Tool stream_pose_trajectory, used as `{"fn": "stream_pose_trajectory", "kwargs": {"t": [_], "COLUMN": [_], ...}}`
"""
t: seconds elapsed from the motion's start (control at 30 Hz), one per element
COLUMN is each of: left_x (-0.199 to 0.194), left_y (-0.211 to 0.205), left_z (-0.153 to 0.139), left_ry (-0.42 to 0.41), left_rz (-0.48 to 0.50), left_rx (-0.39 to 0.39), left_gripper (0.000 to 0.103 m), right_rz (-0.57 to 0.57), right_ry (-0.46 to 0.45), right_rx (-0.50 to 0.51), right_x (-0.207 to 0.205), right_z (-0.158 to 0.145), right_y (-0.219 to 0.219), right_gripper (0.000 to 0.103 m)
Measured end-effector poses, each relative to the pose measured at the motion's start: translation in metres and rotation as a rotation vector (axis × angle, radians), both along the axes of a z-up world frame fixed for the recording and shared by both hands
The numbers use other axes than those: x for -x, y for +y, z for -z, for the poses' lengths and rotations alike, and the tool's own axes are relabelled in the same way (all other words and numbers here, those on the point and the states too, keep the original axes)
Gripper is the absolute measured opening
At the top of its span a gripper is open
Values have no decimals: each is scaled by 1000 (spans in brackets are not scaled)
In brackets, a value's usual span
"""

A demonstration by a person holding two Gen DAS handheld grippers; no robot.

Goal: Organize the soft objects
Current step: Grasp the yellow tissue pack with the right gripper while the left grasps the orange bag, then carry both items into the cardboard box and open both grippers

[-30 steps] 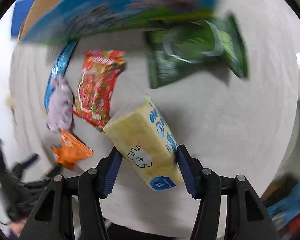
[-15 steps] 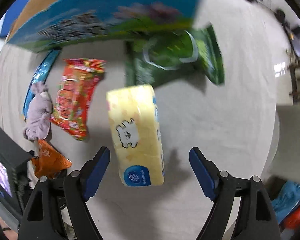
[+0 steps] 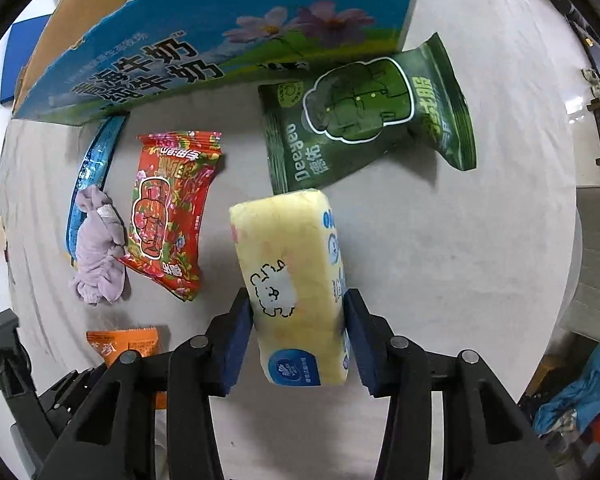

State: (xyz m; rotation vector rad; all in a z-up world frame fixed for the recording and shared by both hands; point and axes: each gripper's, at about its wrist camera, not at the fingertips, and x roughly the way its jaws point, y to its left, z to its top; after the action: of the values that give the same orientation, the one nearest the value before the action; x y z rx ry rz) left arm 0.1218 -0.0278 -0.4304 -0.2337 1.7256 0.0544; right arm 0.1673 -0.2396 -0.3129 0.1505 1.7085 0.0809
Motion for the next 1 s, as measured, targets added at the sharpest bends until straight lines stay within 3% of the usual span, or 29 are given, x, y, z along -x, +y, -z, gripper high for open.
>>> {"fn": "stream_pose_trajectory", "kwargs": {"t": [0.17,0.3,0.4,0.47,0.5,0.53,0.73,1.0], "left_x": [-15,-29,-33,-45,-27,-26,-67,-139], "left_y": [-7,-10,-15,-15,0,2,-17,-28], "left_z": [-3,-20,-36,-53,-89,-100,-196,-247], "left_ry": [-23,-39,-80,-99,-109,-122,-195,-241], "left_rz": [-9,-13,1,4,6,8,11,28], "left_rx": [-5,-7,-13,0,9,18,103,207], "left_gripper": [50,50,50,50,50,50,50,50], "right_rz": [-31,-38,-36,-41,-46,-51,-69,-28], "right_ry": [-1,-4,-23,-44,-67,-80,-176,-283], "right_rx": [27,53,40,24,12,7,-57,-110], "right_x": [2,2,11,16,19,21,25,-8], "right_z": [5,14,3,-10,-21,-30,-94,-174], "right_y": [12,30,36,36,36,35,32,18], "right_gripper": [46,43,43,43,43,43,43,42]}}
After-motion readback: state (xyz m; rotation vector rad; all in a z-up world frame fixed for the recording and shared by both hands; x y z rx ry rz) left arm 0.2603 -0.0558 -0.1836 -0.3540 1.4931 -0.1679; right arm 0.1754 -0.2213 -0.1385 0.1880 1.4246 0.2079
